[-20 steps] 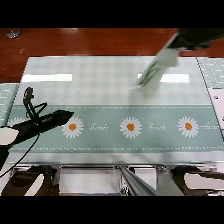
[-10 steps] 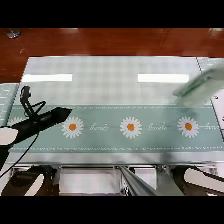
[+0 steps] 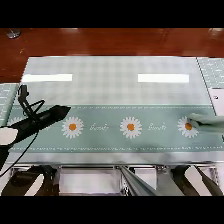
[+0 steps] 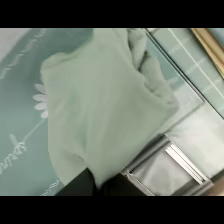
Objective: Fold the shirts.
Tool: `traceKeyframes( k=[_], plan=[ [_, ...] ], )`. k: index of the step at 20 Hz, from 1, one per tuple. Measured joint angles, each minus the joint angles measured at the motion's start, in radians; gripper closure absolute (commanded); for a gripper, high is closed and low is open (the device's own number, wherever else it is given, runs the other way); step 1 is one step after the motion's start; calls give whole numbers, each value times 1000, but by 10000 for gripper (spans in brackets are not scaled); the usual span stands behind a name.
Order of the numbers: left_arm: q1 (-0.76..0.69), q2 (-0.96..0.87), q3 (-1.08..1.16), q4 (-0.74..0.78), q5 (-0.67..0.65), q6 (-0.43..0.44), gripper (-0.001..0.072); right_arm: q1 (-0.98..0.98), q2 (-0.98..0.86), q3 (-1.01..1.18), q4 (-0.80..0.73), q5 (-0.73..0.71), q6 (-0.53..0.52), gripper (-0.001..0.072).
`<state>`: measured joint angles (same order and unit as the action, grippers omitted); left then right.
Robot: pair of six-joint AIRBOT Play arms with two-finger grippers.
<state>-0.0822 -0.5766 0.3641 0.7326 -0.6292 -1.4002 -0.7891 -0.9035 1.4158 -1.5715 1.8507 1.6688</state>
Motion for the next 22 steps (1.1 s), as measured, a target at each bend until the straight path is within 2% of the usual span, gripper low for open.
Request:
traceKeyframes(
  k=[2,3,4,5,9,10,13,14,15,17,19,22],
  plan=[
    [0,0,0,0,5,0,686,-66,78,-93,-76,1,6,656],
    [0,0,0,0,6,0,686,-98,116,-137,-116,1,18,450],
    [0,0,0,0,8,0,686,-131,156,-183,-164,0,34,189],
    [0,0,0,0,10,0,687,-160,188,-224,-202,0,51,92],
    [0,-4,12,0,19,2,687,-234,246,-315,-240,-60,86,97],
    [0,-11,29,0,22,9,688,-241,241,-314,-215,-84,89,139],
    [1,-77,167,1,15,55,688,-226,177,-253,-18,-198,97,515],
    [1,-113,238,1,-3,72,688,-193,140,-216,87,-251,94,612],
    [1,-161,328,1,-29,88,688,-137,101,-171,195,-307,82,675],
    [0,-272,529,5,-112,109,689,42,19,-82,367,-427,40,675],
    [-9,-385,724,29,-225,117,688,284,-58,-17,443,-540,0,675],
    [-39,-500,871,133,-366,89,687,651,-180,-5,337,-633,-17,675]
  ],
)
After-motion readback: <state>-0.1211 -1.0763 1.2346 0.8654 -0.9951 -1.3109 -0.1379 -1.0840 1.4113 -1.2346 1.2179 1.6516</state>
